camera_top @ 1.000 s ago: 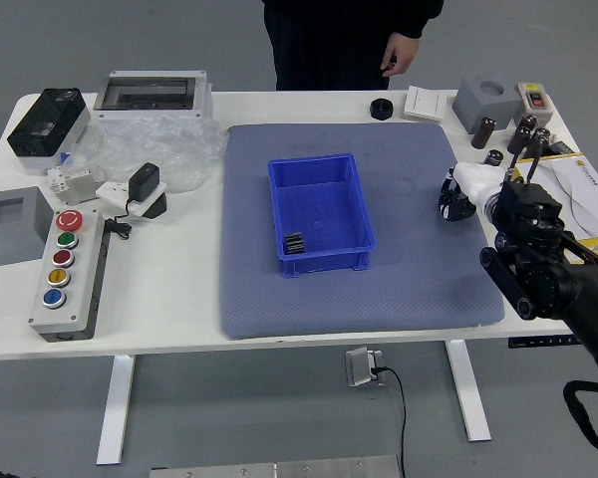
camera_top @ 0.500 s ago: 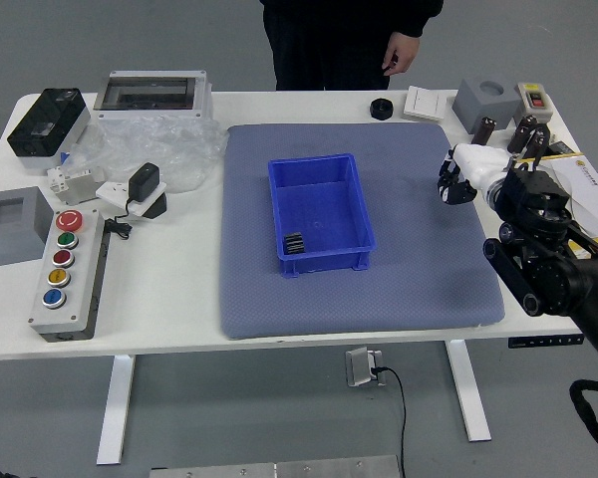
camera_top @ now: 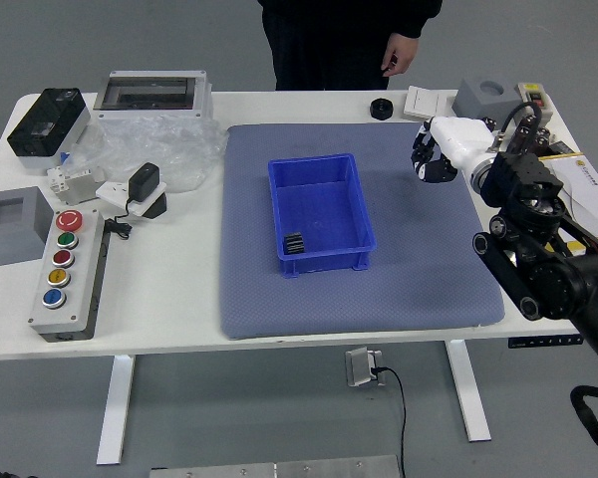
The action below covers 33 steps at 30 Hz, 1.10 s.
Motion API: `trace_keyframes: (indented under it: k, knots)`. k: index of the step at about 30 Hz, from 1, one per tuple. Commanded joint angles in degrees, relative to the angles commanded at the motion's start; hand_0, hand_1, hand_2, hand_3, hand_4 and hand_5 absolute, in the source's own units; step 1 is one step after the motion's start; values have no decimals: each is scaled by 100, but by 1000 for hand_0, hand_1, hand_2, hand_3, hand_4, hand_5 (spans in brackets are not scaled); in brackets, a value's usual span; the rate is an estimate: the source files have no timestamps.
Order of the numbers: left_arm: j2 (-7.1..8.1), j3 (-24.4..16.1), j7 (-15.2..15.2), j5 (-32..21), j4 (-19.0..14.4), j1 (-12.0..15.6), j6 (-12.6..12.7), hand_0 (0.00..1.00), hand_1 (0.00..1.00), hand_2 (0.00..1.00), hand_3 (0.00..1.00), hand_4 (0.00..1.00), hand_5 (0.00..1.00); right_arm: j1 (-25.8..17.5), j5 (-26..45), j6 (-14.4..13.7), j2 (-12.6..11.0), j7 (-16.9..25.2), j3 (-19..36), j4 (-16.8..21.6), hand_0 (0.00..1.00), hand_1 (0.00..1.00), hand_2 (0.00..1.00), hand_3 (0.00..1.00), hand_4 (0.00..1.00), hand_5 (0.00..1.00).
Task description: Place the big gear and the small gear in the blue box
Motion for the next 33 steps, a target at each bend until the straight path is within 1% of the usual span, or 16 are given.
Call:
trace_keyframes:
  k: [6, 10, 17, 21, 22, 27, 28, 33]
  knots:
    - [-3, -12, 7, 12, 0, 3, -5, 789, 756, 749, 682, 562, 255, -65, 0, 53, 112, -37, -175, 646, 591, 418, 450, 516, 471, 69]
    - [-6, -15, 11, 23, 0, 6, -6, 788, 756, 748, 681, 565, 257, -100, 0, 67, 244, -49, -335, 927, 590, 418, 449, 517, 471, 71]
    - [-8, -12, 8, 58, 0, 17, -5, 788, 755, 747, 681, 566, 257, -191, 101, 60, 509, -47, -599, 1080, 591, 422, 457, 521, 477, 77]
    - [-11, 1, -1, 67, 0, 5, -6, 788, 755, 747, 681, 566, 257, -232, 270, 208, 571, -36, -657, 1070, 591, 422, 457, 521, 477, 77]
    - [-11, 4, -4, 70, 0, 1, -6, 787, 755, 745, 678, 566, 255, -238, 330, 263, 575, -32, -653, 1063, 710, 610, 726, 767, 722, 319]
    - [-7, 5, -9, 94, 0, -7, -4, 787, 755, 745, 678, 566, 255, -254, 576, 547, 576, -24, -574, 1048, 710, 610, 726, 767, 722, 319]
    - [-6, 4, -10, 98, 0, -7, -3, 786, 754, 744, 679, 566, 253, -254, 606, 586, 573, -26, -556, 1050, 893, 807, 932, 991, 840, 447]
    - [0, 6, -15, 109, 0, -9, -1, 786, 754, 744, 679, 566, 253, -267, 739, 710, 545, -36, -454, 1088, 893, 807, 932, 991, 840, 447]
